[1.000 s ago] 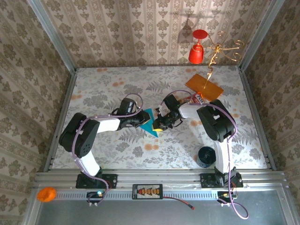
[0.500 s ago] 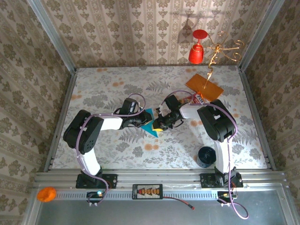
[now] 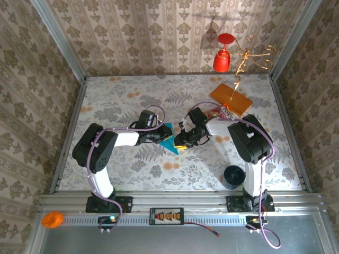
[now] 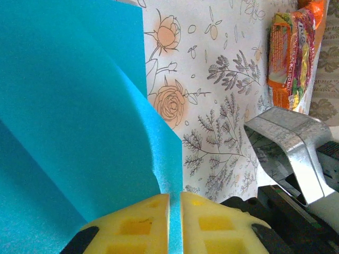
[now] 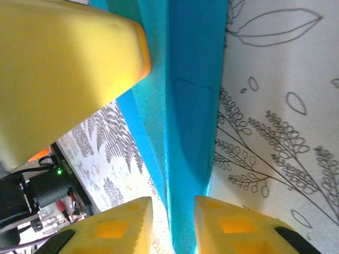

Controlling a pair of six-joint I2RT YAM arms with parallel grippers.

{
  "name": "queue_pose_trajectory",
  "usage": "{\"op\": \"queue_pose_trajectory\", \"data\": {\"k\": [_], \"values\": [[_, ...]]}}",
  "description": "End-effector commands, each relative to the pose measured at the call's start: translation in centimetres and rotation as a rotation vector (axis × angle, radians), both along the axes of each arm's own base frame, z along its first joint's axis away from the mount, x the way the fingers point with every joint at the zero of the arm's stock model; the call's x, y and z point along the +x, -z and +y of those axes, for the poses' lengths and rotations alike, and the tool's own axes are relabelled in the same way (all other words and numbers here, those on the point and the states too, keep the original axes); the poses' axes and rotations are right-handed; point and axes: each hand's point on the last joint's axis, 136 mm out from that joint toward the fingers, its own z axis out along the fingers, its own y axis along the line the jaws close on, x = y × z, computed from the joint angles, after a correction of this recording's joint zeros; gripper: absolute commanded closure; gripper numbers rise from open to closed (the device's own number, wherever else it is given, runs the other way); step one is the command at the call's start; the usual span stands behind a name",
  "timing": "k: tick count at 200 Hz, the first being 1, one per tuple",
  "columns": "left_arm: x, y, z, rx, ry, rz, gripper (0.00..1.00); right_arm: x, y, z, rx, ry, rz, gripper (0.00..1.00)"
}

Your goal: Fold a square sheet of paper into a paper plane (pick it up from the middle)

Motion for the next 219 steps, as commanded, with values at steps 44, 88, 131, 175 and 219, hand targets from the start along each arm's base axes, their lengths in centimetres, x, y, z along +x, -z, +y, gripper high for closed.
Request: {"op": "queue_pose_trajectory", "data": {"k": [44,88,131,175,219], "values": [[0.0,-0.3,-0.8,-0.007,0.039,-0.018,0.86,-0.1,0.2,-1.2,-0.06,0.029,-0.016,0.7],[-0.1,0.0,-0.8,-0.002,0.041,-0.013,0.86,-0.6,1.2,-1.3,-0.089,0.015,0.005,0.73],[-0.1,0.1,-0.8,0.0,0.041,-0.009,0.86,-1.2,2.5,-1.8,-0.179,-0.008,0.005,0.75],[-0.1,0.5,-0.7,0.012,0.04,-0.003,0.86,-1.6,3.2,-1.8,-0.233,-0.03,0.0,0.76],[0.1,0.7,-0.8,0.017,0.038,0.002,0.87,-1.7,3.7,-2.1,-0.285,-0.041,-0.011,0.77]]}}
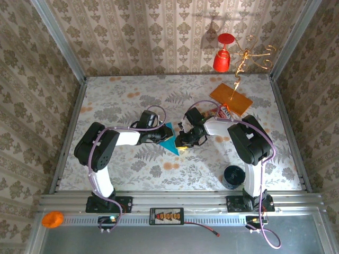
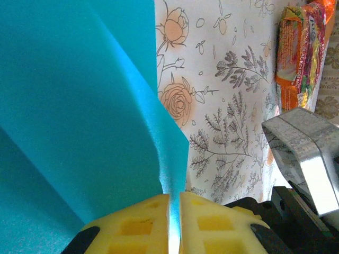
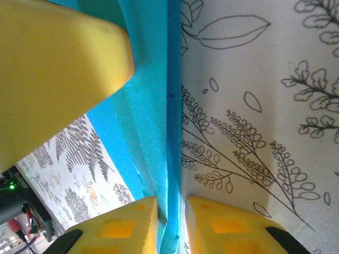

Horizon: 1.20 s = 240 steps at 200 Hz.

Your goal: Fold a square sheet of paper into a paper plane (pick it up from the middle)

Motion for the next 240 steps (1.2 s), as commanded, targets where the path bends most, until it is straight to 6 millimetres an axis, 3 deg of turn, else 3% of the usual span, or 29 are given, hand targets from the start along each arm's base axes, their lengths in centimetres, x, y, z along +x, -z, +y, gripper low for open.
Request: {"op": "queue_pose_trajectory", "data": {"k": [1,47,73,106,143,240], "values": [[0.1,0.0,-0.5,0.006,0.027,-0.012,0.87,-1.6,2.6,-1.6,-0.127,-0.014,0.051,0.77],[0.2,0.3,-0.5,0.011,0.026,-0.005,0.87,-1.5,2.0,-1.2,-0.101,-0.015,0.043,0.77],[0.1,0.3,-0.4,0.016,0.026,-0.002,0.87,-0.4,-0.9,-0.7,-0.032,0.02,-0.025,0.74],[0.0,0.4,-0.3,0.02,0.024,0.001,0.87,0.9,-3.4,-2.6,-0.042,0.094,-0.156,0.68],[-0.1,0.5,-0.2,0.024,0.025,0.002,0.87,-0.1,-3.1,-2.9,-0.066,0.075,-0.148,0.64],[-0.2,0.6,0.5,0.05,0.0,0.003,0.87,-2.2,-1.3,-0.8,-0.128,-0.067,-0.108,0.62]]}}
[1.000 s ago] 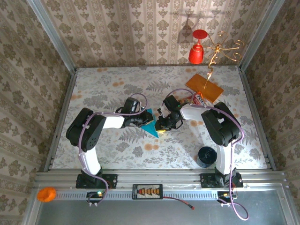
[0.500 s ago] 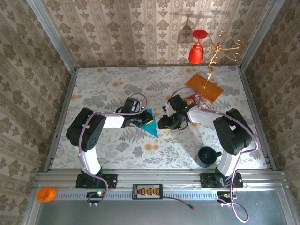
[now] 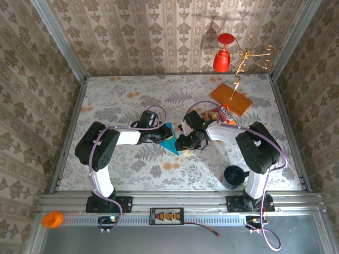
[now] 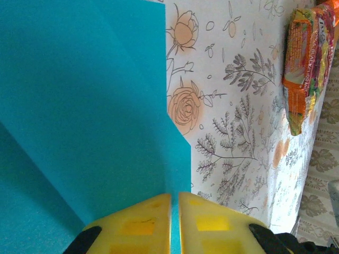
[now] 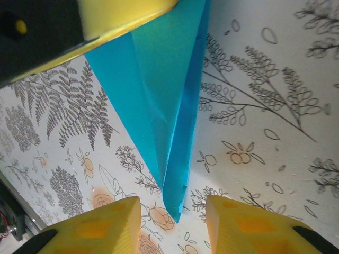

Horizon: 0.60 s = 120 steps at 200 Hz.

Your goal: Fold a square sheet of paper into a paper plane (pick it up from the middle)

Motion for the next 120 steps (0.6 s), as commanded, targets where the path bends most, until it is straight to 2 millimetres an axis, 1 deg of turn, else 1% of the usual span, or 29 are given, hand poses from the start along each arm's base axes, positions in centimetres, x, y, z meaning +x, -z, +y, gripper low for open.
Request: {"op": "queue_pose_trajectory", "data": {"k": [1,51,120], "values": [[-0.3,0.1,0.3,0.03,0.008,-0.009,0.87,-0.3,0.5,-0.1,-0.045,-0.036,0.006,0.62],[-0.2,0.3,0.4,0.037,0.003,-0.005,0.88,-0.9,1.4,0.1,-0.082,-0.068,0.025,0.66],[-0.3,0.4,0.6,0.045,-0.005,-0.002,0.88,-1.2,2.4,-0.3,-0.093,-0.043,0.065,0.75]]}}
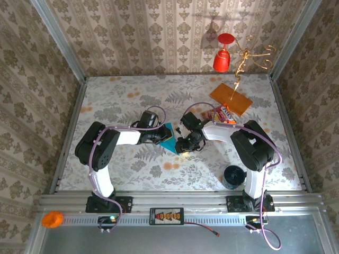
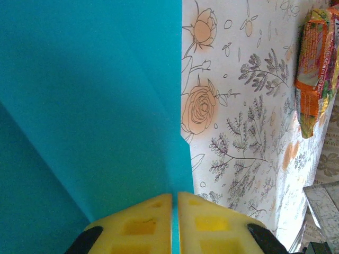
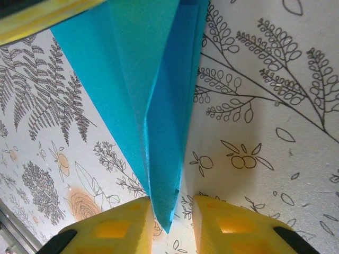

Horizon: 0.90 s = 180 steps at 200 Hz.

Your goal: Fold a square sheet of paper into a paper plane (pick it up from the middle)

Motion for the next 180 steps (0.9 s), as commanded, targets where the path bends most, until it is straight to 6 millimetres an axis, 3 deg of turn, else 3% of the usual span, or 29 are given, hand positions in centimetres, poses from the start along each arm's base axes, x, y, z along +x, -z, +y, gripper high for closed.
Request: {"op": "queue_pose_trajectory", "data": {"k": [1,57,105,180], "values": [[-0.2,-0.1,0.2,0.019,0.01,-0.013,0.88,-0.4,0.9,-0.4,-0.032,0.003,0.035,0.75],[-0.2,0.1,0.3,0.023,0.005,-0.009,0.88,-0.6,1.0,-0.3,-0.007,0.012,0.068,0.77],[-0.1,-0.1,0.4,0.022,0.003,-0.013,0.89,0.9,-2.2,0.1,0.072,0.036,-0.008,0.73],[-0.1,-0.2,0.4,0.021,0.001,-0.013,0.89,1.0,-1.6,0.8,0.083,0.013,0.013,0.78]]}}
